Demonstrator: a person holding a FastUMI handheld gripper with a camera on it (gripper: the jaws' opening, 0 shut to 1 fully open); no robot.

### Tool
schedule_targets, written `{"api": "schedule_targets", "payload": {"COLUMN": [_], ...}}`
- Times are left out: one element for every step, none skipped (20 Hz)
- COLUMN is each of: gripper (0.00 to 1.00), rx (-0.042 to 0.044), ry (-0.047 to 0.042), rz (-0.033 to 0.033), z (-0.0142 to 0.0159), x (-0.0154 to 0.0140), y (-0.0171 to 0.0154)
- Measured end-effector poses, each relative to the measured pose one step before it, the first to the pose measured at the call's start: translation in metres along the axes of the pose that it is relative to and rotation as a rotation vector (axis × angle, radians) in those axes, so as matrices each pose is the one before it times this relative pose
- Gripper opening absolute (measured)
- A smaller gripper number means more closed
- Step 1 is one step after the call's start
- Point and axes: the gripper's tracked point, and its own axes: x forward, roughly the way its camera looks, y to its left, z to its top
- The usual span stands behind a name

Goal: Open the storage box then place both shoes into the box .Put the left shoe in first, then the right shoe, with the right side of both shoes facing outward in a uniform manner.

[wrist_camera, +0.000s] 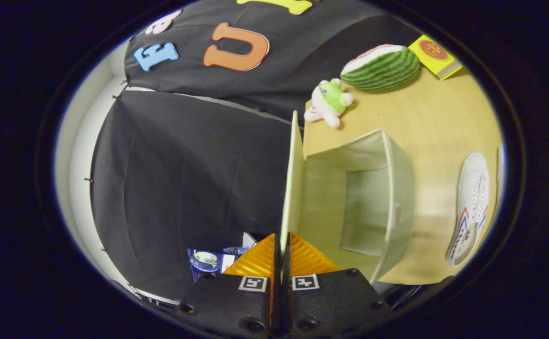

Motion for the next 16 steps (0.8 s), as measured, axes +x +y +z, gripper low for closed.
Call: {"api": "schedule_targets", "payload": {"gripper": [0.05,0.05,0.06,0.05,0.06,0.06,0.09,0.22,0.34,0.40,0.55,0.63,0.69,0.69,0.73,0.77], "rx": [-0.02166,-0.02496,-0.02327,-0.02060,-0.01622,-0.01700,-0.01803,-0.02095,-0.01845,-0.01387,-0.01282,-0.01078,-0.01095,-0.02154,-0.03173,-0.03181], "ry": [0.00769,0.00854,0.00639,0.00715,0.00809,0.01357,0.00688,0.00551,0.00294,-0.00862,-0.00619,-0.01205,-0.01649,-0.01689,-0.02217,-0.02153], "rz": [0.00990,0.00951,0.00519,-0.00254,-0.00489,-0.00768,0.00573,0.00515,-0.00141,-0.00675,-0.01455,-0.01274,-0.04385,-0.04039,-0.03807,-0.04858], "z": [-0.00049,-0.00060,0.00031,-0.00052,-0.00088,-0.00433,-0.00294,0.00229,-0.00094,0.00184,0.00206,0.00049,0.00268,0.00450,0.00287,0.00141], "x": [0.01042,0.00860,0.01064,0.01179,0.01367,0.01307,0.01083,0.00495,0.00920,-0.00070,0.00316,-0.00149,-0.00169,-0.00652,-0.00719,-0.00963], "y": [0.01484,0.01447,0.01472,0.01307,0.01161,0.01020,0.00989,0.00834,0.00628,0.00317,0.00021,-0.00116,-0.00849,-0.00948,-0.01040,-0.01314]}}
